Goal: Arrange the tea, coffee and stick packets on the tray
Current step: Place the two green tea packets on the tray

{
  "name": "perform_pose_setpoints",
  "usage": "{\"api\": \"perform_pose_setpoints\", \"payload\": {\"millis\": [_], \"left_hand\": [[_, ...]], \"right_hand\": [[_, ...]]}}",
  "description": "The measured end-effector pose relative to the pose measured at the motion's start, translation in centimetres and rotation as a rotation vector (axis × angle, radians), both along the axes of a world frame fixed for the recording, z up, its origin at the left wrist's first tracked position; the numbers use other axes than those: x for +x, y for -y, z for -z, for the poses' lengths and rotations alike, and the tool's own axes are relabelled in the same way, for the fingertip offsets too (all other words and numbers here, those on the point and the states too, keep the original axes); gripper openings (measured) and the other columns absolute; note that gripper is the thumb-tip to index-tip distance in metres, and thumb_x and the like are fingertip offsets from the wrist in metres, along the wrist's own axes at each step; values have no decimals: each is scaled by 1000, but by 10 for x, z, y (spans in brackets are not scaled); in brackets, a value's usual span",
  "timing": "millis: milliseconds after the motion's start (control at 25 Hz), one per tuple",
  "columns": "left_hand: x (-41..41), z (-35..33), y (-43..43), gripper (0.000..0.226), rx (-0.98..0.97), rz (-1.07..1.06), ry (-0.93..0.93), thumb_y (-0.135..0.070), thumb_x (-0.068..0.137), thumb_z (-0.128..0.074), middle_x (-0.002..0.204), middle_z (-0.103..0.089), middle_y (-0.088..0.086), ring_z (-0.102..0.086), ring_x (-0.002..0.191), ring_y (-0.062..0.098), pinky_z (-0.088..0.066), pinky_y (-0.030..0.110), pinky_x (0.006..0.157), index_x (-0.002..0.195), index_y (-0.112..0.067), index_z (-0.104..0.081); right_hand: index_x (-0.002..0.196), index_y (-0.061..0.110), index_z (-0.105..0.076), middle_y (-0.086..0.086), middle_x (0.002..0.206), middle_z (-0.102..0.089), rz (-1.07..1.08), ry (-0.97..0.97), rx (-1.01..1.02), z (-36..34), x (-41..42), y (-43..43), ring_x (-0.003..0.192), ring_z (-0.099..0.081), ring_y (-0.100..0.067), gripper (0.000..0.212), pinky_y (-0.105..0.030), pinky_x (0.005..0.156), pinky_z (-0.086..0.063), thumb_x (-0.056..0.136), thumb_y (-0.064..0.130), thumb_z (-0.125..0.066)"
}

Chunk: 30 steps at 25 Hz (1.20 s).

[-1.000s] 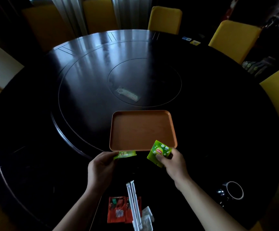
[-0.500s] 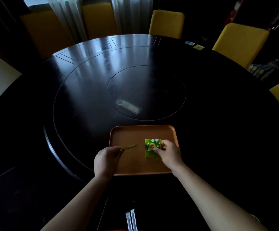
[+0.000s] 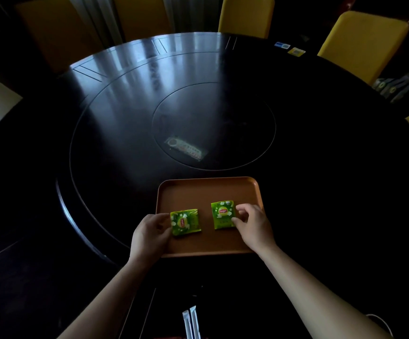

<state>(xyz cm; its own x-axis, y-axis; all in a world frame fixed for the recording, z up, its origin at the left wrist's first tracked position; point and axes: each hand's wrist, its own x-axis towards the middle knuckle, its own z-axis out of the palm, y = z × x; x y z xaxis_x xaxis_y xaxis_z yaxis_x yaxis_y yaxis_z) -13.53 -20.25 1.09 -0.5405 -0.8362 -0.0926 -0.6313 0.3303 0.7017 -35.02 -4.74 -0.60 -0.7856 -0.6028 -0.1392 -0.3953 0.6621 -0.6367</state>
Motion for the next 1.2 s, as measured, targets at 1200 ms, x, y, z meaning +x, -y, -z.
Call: {"api": "perform_pose_setpoints", "payload": {"millis": [1200], "left_hand": [[-24,27,8,46,-368,339,254,-14,69,-80,121,-63,11,-60,106,37,-51,43,85,111,-30,-70]], "right_hand": [[125,25,-60,-2,114,-54,-297,-294,172,2,12,32,104,-50,-25,46,-38,86,-46,83,40,-70]]}}
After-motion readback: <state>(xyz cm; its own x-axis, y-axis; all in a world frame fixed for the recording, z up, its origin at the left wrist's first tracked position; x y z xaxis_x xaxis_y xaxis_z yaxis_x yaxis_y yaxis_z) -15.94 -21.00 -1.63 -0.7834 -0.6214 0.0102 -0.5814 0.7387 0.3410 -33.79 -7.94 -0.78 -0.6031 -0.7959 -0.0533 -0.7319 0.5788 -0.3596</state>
